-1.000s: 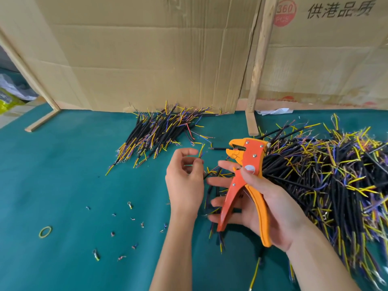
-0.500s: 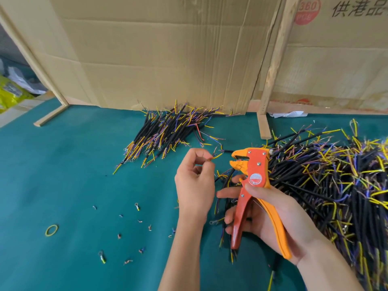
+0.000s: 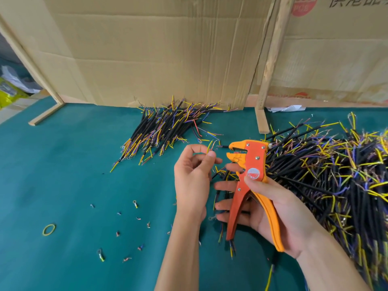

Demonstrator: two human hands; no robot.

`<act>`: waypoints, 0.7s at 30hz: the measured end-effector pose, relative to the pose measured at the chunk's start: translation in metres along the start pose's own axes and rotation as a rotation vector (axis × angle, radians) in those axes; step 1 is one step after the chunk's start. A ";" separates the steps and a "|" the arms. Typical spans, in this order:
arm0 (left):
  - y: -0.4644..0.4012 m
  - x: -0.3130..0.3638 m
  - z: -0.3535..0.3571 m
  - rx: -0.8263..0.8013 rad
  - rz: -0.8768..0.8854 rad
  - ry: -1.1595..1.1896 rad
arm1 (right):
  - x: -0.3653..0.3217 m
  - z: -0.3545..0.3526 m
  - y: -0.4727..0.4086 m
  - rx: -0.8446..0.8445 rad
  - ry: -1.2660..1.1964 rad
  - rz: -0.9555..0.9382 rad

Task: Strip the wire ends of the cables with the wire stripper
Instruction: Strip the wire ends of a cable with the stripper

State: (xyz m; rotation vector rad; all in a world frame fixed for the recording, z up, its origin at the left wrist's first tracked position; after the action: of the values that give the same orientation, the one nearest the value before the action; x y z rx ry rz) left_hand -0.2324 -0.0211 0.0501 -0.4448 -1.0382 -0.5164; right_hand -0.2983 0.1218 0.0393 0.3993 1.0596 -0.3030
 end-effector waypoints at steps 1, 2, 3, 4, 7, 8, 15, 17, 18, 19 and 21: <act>0.000 0.000 0.000 -0.006 -0.015 0.026 | 0.000 0.003 0.001 -0.013 -0.018 -0.016; 0.000 0.001 0.000 -0.015 -0.029 0.048 | 0.001 0.002 0.001 -0.019 -0.017 -0.021; 0.000 0.001 0.001 -0.025 -0.044 0.064 | 0.000 0.003 0.001 -0.024 0.004 -0.021; 0.000 0.001 0.001 -0.037 -0.059 0.075 | 0.000 0.002 0.000 -0.026 0.017 -0.023; 0.001 0.000 0.002 -0.061 -0.081 0.068 | 0.000 0.002 -0.001 -0.025 0.047 -0.037; 0.001 -0.001 0.003 -0.060 -0.079 0.060 | -0.001 0.001 -0.001 -0.018 0.049 -0.039; -0.002 -0.004 0.000 -0.080 -0.012 -0.126 | -0.002 -0.003 0.000 -0.017 0.062 -0.045; -0.002 -0.004 0.000 -0.105 -0.012 -0.163 | -0.003 -0.003 0.002 -0.022 0.079 -0.038; -0.002 -0.003 0.000 -0.115 -0.015 -0.174 | -0.005 -0.003 0.004 -0.038 0.090 -0.033; -0.002 -0.003 -0.001 -0.124 -0.016 -0.181 | -0.005 -0.003 0.005 -0.056 0.093 -0.031; -0.002 -0.003 -0.001 -0.140 -0.013 -0.184 | -0.007 -0.003 0.008 -0.079 0.099 -0.026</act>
State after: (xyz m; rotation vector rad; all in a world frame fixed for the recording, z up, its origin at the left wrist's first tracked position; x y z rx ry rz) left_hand -0.2339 -0.0229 0.0472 -0.6191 -1.1866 -0.5696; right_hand -0.3009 0.1304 0.0459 0.3328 1.1712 -0.2656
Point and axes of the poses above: each hand's wrist, its own y-axis away from the middle knuckle, its own z-axis out of the palm, x = y × z, the point moved 2 cm from there along -y, towards the middle knuckle, and after that the axes turned 12 degrees about y, right-handed, at the moved point
